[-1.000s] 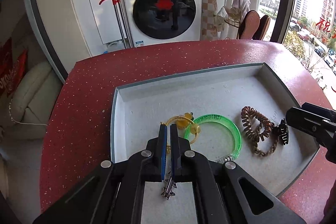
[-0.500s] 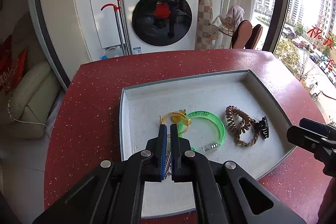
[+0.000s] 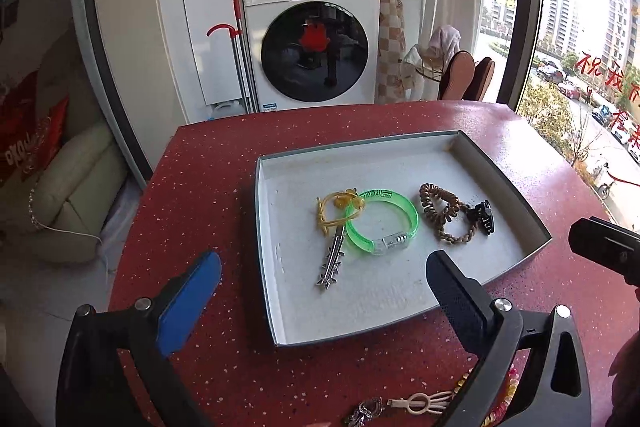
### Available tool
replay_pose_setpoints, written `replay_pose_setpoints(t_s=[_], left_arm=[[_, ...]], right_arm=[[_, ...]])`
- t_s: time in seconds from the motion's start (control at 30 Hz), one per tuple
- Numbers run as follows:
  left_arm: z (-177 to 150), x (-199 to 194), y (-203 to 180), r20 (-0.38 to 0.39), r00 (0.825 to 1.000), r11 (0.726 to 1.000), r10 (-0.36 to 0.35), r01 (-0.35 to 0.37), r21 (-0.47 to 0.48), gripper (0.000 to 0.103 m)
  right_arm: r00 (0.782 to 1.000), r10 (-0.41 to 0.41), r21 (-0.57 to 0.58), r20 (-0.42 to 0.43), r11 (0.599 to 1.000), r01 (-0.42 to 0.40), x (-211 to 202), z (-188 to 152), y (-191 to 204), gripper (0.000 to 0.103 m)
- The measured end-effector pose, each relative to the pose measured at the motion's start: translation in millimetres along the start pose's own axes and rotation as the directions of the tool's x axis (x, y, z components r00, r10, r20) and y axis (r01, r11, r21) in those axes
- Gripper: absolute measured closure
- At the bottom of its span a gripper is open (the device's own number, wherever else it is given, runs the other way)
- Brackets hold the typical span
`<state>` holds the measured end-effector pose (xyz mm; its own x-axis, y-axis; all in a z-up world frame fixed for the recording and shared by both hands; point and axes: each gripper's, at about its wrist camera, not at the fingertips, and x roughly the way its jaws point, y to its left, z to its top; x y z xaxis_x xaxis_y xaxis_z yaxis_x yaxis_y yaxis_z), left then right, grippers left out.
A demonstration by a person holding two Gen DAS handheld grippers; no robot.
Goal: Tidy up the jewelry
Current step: 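Move both tools back toward the remaining jewelry on the table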
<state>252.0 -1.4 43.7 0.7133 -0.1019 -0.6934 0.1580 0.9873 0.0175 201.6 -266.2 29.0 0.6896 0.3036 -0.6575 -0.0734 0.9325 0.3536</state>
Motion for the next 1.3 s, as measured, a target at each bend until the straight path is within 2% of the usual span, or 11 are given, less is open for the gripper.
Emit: replay_pose_setpoints(t_s=[0.1, 0.2, 0.23, 0.3, 0.53, 0.7, 1.0, 1.2, 1.3], left_arm=[[-2.7, -9.1, 5.7, -0.01, 1.0, 1.0, -0.006, 0.006, 0.002, 0.0], [-16.6, -13.2, 11.4, -0.014, 1.0, 1.0, 0.016, -0.016, 0.002, 0.0], [-22.1, -13.9, 12.8, -0.022, 1.0, 1.0, 0.003, -0.003, 0.007, 0.0], [-30.8, -13.8, 16.2, -0.045, 0.999, 1.0, -0.019, 0.02, 0.019, 0.0], [-66.4, -7.2, 22.5, -0.116, 0.993, 0.999, -0.023, 0.027, 0.035, 0.0], [-87.0, -0.2, 17.0, -0.149, 0.989, 0.998, -0.022, 0.031, 0.055, 0.0], [-108.6, 3.9, 3.6, -0.161, 0.986, 0.993, -0.03, 0.048, 0.106, 0.0], [-108.3, 6.5, -4.8, -0.159, 0.986, 0.991, -0.041, 0.061, 0.119, 0.0], [-109.8, 9.9, -10.5, -0.179, 0.983, 0.988, -0.043, 0.068, 0.14, 0.0]], right_arm=[[0.999, 0.017, 0.005, -0.037, 1.0, -0.017, -4.1, -6.2, 2.4, 0.0], [0.996, 0.022, -0.004, -0.082, 1.0, -0.022, -6.6, -15.2, 4.2, 0.0], [0.995, 0.02, -0.009, -0.097, 1.0, -0.021, -7.1, -19.7, 5.2, 0.0], [0.992, 0.023, -0.025, -0.127, 0.999, -0.026, -7.5, -30.8, 8.6, 0.0], [0.977, 0.0, -0.093, -0.211, 0.995, -0.02, -10.9, -83.6, 17.8, 0.0], [0.964, -0.086, -0.141, -0.25, 0.989, 0.052, -3.8, -105.3, 17.9, 0.0], [0.953, -0.161, -0.122, -0.257, 0.983, 0.133, 13.3, -101.8, 11.1, 0.0], [0.94, -0.203, -0.137, -0.274, 0.976, 0.171, 27.4, -103.2, 15.5, 0.013], [0.932, -0.229, -0.159, -0.28, 0.969, 0.19, 32.7, -107.6, 20.8, 0.023]])
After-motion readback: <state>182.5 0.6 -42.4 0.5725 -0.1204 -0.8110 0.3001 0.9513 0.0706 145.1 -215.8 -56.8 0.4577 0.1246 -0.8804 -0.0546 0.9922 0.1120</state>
